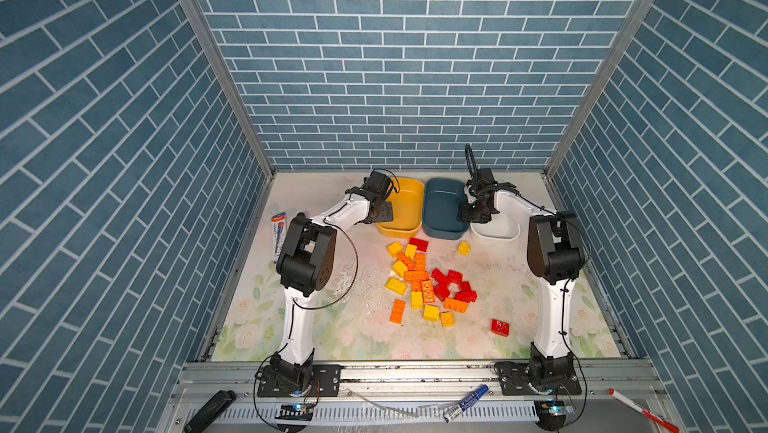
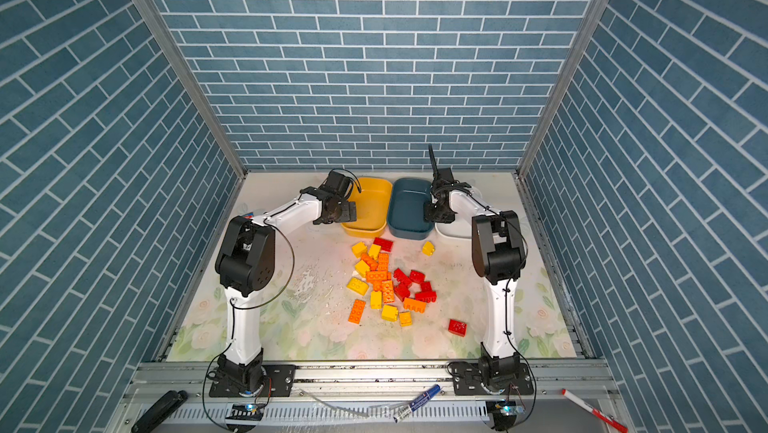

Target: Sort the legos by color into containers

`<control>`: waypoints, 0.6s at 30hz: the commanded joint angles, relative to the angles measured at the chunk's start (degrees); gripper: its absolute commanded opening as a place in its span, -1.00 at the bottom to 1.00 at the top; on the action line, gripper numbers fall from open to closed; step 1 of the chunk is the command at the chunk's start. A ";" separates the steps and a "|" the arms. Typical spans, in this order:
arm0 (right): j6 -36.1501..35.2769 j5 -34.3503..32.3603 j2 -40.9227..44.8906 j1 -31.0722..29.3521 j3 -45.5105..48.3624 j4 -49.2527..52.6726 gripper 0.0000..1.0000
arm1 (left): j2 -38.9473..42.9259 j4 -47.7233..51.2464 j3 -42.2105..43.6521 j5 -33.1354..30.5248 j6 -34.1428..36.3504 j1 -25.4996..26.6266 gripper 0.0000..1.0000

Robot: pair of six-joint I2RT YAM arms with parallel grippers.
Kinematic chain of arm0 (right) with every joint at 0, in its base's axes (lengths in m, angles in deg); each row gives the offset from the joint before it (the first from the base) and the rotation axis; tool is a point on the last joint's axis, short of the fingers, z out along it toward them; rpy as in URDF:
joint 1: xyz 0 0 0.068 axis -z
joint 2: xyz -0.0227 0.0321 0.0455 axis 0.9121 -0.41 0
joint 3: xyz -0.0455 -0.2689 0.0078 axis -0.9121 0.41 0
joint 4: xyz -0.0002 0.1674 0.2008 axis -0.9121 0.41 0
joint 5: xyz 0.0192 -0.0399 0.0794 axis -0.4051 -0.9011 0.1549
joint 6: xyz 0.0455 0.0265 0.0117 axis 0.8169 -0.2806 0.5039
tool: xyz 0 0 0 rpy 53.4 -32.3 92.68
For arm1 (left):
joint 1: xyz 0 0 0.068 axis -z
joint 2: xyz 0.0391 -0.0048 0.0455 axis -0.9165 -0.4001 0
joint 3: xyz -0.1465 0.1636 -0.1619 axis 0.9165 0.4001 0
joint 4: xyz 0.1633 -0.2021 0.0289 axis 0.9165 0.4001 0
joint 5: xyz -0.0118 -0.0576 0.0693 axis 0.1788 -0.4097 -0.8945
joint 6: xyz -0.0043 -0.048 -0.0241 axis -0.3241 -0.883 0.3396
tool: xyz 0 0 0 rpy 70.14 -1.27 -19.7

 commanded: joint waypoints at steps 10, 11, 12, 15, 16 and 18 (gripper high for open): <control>-1.75 -6.82 -5.67 -5.72 -7.70 5.92 0.04 | 6.55 7.19 7.67 -7.75 -7.70 -3.25 0.99; -2.25 -7.33 -5.71 -5.81 -7.87 6.27 0.04 | 7.10 6.73 8.63 -7.02 -8.30 -3.25 0.99; -2.82 -7.91 -5.72 -5.89 -7.97 6.71 0.03 | 7.49 6.53 9.40 -6.51 -9.04 -3.25 0.99; -4.38 -9.47 -5.01 -5.84 -7.51 7.61 0.03 | 8.09 7.08 10.88 -7.22 -11.37 -3.25 0.99; -4.75 -10.14 -4.67 -5.79 -7.21 7.78 0.03 | 8.09 7.65 11.06 -7.84 -12.12 -3.25 0.99; -5.55 -11.92 -3.86 -5.82 -6.31 8.17 0.04 | 8.41 8.32 11.56 -8.10 -13.21 -3.25 0.99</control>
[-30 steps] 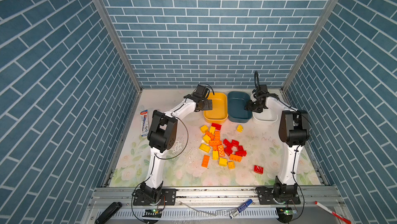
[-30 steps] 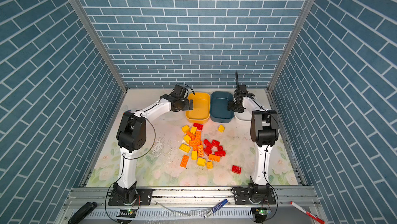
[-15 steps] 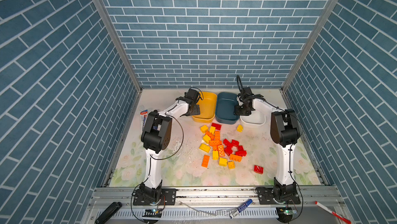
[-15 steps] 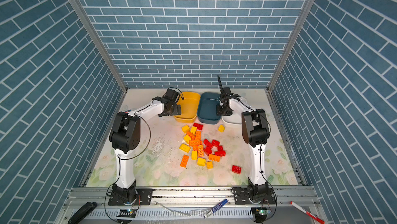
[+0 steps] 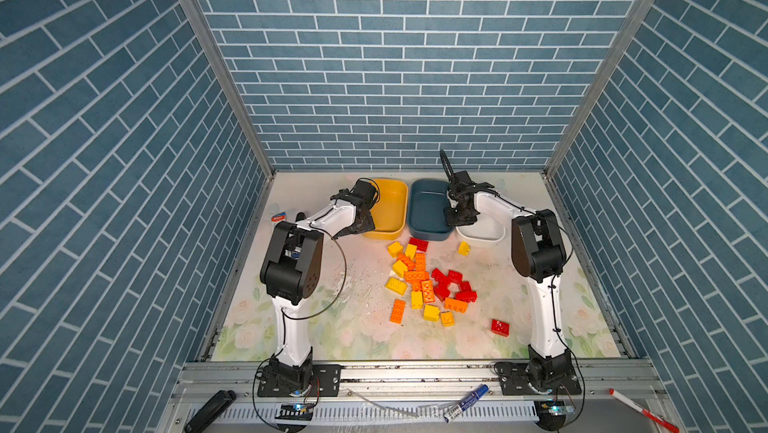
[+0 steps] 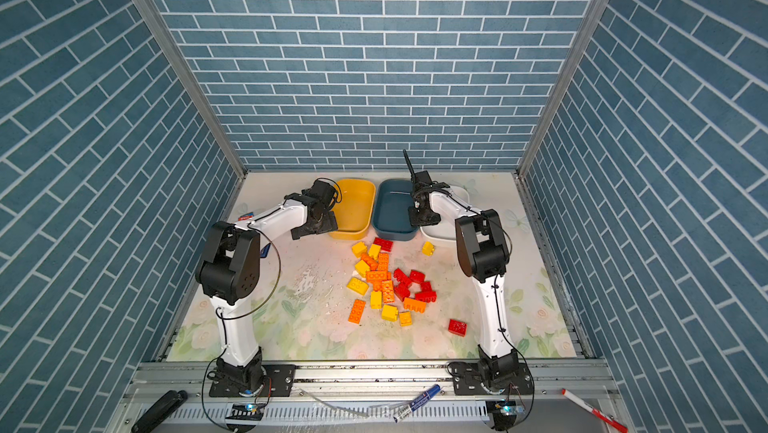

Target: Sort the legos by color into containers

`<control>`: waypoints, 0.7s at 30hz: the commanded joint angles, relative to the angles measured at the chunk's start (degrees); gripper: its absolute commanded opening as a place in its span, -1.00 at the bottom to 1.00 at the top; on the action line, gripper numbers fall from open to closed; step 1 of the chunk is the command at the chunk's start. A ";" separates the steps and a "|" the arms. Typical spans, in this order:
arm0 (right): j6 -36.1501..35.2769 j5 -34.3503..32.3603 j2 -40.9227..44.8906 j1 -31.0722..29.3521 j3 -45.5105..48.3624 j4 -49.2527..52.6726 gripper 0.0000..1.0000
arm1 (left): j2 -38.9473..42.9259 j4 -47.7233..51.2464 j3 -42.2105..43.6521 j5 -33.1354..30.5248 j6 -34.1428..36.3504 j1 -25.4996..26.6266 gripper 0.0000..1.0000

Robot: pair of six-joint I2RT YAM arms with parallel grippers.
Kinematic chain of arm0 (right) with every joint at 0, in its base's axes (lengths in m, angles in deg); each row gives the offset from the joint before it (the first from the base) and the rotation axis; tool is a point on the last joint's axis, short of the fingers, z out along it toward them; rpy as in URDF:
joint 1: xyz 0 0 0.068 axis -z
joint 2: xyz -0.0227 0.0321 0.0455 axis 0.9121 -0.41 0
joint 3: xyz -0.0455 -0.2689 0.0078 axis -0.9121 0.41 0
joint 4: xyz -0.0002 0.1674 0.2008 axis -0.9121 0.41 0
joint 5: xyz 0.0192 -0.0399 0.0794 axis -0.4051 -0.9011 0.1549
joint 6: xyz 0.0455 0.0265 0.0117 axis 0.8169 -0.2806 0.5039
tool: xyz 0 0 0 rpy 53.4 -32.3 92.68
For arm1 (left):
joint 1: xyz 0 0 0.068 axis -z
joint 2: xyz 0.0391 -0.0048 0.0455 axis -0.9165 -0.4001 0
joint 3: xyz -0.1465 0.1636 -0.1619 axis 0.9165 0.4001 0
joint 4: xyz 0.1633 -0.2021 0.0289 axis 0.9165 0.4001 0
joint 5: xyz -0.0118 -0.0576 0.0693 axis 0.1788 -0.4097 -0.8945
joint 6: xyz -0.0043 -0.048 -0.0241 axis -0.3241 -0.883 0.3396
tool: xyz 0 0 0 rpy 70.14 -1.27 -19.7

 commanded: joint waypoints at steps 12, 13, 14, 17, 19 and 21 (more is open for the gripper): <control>-12.18 8.66 -0.18 -0.13 -2.65 1.60 0.02 | 0.84 -1.18 -0.68 8.93 -0.16 3.60 0.99; -12.78 9.27 -0.22 -0.13 -2.88 1.68 0.02 | 0.74 -1.12 -0.68 8.86 -0.10 3.63 0.99; -13.39 10.06 -0.23 -0.11 -2.93 1.51 0.02 | 0.73 -1.16 -0.65 8.78 -0.03 3.65 0.99; -14.47 11.89 -0.11 -0.09 -3.25 1.29 0.02 | 0.81 -1.03 -0.71 8.82 0.61 3.64 0.99; -13.41 10.84 -0.18 -0.14 -4.02 1.66 0.07 | 0.98 -1.17 -0.78 9.31 0.87 3.62 0.99; -11.01 8.33 0.37 -0.22 -4.62 2.27 0.17 | 1.29 -1.22 -0.73 9.87 0.89 3.63 0.99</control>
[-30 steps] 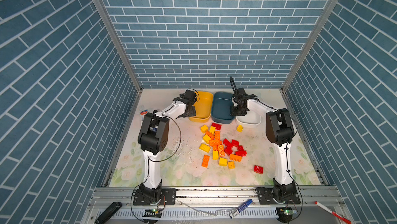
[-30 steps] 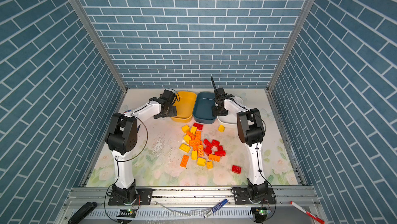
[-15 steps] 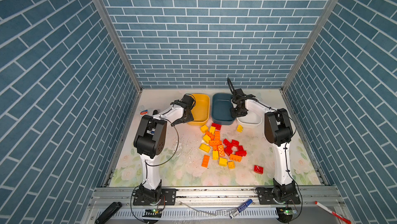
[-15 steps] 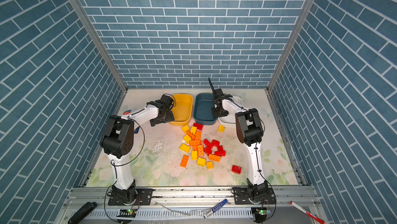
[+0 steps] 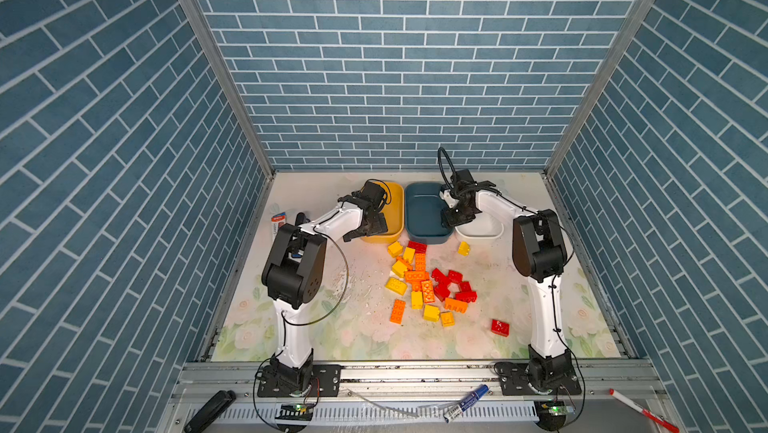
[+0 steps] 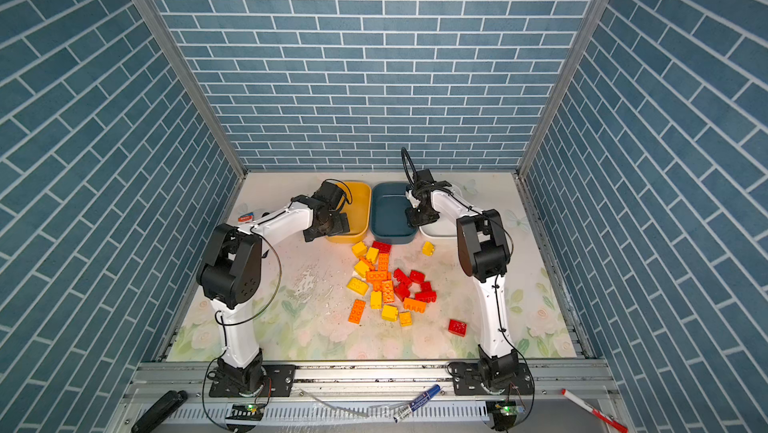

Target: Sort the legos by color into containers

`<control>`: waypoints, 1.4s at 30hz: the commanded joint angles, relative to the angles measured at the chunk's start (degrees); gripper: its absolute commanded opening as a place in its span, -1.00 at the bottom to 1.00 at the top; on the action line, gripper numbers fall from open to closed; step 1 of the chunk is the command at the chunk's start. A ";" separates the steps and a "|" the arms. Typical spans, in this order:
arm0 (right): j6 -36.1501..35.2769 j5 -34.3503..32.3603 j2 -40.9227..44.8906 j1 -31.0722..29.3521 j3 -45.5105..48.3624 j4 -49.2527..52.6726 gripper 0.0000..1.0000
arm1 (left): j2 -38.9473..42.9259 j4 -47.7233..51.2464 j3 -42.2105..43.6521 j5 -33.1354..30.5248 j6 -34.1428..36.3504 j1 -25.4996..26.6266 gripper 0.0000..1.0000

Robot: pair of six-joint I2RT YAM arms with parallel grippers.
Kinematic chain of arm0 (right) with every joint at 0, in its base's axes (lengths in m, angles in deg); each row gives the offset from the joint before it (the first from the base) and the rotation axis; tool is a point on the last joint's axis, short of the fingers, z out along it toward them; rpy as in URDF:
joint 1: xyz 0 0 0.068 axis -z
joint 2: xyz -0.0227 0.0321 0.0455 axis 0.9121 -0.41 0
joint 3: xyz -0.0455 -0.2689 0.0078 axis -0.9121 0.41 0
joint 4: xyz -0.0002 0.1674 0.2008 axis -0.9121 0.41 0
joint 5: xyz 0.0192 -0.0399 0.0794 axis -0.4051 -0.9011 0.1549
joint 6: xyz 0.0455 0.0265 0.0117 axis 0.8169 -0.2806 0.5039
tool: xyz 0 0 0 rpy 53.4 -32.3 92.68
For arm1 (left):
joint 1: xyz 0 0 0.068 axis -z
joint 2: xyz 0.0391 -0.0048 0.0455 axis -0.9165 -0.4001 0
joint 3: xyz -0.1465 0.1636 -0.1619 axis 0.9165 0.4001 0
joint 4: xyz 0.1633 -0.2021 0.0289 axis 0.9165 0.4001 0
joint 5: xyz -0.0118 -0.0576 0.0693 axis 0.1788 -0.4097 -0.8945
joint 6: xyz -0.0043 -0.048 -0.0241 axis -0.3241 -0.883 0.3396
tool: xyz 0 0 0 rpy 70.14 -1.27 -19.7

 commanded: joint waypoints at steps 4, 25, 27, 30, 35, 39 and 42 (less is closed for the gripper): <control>3.34 -0.84 6.85 -0.28 1.36 -0.46 0.34 | 0.77 -0.82 -0.43 4.41 1.47 -0.06 0.99; 12.72 0.76 35.71 -0.49 45.35 -16.80 0.55 | 16.93 -5.27 8.19 7.88 4.36 -0.08 0.99; 9.94 -1.33 32.26 -0.51 43.08 -15.74 0.56 | 18.16 -6.38 9.58 7.53 4.01 -0.03 0.99; 7.60 -2.66 28.50 -0.51 40.38 -15.66 0.56 | 19.13 -6.99 10.86 6.83 3.62 -0.05 0.99; 5.30 -1.94 24.55 -0.59 37.93 -16.74 0.56 | 19.37 -7.12 11.61 6.29 3.14 -0.08 0.99; 3.93 -1.27 22.93 -1.03 37.70 -18.21 0.56 | 19.07 -7.21 11.50 6.61 3.04 -0.01 0.99; 2.33 -0.65 21.54 -1.51 37.09 -17.93 0.51 | 18.72 -7.30 11.10 6.95 2.94 0.00 0.99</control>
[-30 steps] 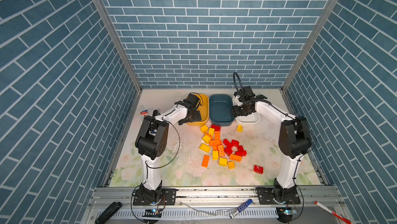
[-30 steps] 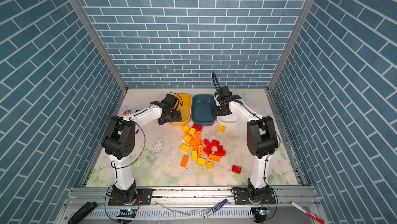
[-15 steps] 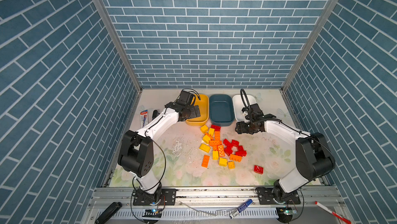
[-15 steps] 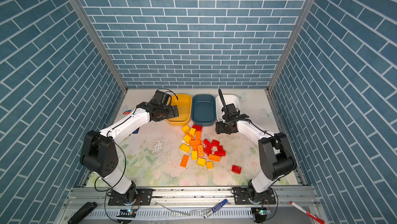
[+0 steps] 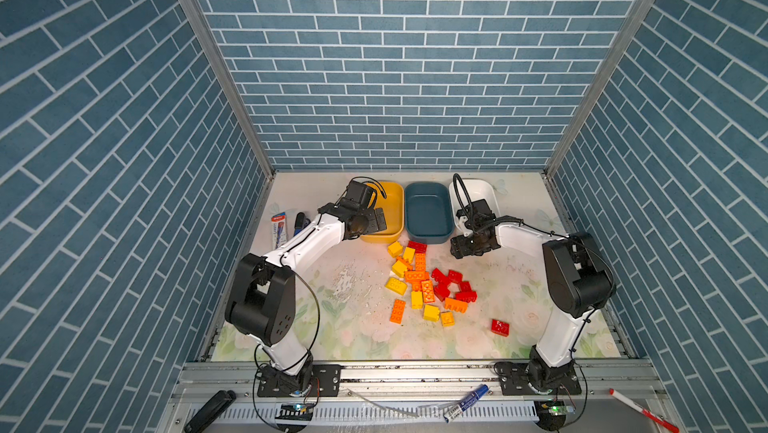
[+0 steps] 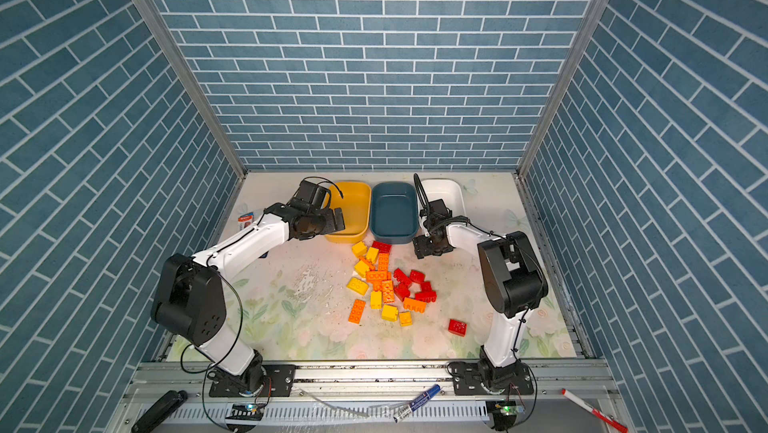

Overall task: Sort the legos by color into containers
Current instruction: 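Lower the right gripper and grasp a yellow brick beside the teal tub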

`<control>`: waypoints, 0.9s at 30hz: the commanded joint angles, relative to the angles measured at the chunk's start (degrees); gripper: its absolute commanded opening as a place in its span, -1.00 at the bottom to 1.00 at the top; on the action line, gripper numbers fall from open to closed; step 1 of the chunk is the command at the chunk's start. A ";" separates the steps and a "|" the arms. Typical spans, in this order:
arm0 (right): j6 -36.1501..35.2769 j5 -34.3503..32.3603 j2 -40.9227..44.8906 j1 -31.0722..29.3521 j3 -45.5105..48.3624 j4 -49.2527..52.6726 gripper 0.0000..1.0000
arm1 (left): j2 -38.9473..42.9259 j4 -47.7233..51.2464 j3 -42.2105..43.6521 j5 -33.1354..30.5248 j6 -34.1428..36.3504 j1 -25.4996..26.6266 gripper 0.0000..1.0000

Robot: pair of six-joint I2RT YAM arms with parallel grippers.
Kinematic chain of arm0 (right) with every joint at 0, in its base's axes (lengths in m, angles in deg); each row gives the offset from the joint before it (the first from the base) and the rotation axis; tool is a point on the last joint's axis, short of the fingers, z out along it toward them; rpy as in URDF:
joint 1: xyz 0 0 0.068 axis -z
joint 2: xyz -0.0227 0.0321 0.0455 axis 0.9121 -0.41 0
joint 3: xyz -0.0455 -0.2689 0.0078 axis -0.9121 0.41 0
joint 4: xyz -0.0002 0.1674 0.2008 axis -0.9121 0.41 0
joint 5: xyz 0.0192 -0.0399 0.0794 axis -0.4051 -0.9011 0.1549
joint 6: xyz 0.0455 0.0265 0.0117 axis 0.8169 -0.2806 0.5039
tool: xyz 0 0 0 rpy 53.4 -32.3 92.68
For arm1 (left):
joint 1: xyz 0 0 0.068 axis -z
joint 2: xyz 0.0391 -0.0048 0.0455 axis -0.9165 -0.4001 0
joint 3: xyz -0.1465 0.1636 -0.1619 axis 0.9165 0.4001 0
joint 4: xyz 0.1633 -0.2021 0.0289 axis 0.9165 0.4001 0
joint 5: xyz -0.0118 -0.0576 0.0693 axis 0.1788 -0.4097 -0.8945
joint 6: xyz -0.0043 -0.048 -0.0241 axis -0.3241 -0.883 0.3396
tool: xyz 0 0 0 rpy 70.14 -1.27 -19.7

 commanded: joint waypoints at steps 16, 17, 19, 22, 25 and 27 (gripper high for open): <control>-3.32 -3.31 0.89 -3.35 0.85 1.85 -0.12 | 1.33 -1.09 0.59 1.76 -0.83 0.04 0.99; -3.21 -3.61 0.71 -3.44 0.77 1.64 -0.17 | 1.48 -1.09 0.60 1.76 -0.87 0.03 0.99; -3.26 -3.71 0.66 -3.43 0.78 1.35 -0.27 | 1.66 -1.14 0.66 1.76 -0.82 0.28 0.99; -3.44 -3.56 2.12 -3.78 1.47 1.17 -0.35 | 2.02 -0.96 0.56 1.34 -0.78 0.94 0.99; -4.71 -2.05 6.04 -3.89 3.69 0.71 -0.37 | 2.61 -0.94 0.46 0.50 -0.87 1.88 0.99; -5.79 -0.20 9.27 -3.87 5.42 0.63 -0.39 | 2.98 -1.14 0.47 -0.36 -0.86 2.88 0.99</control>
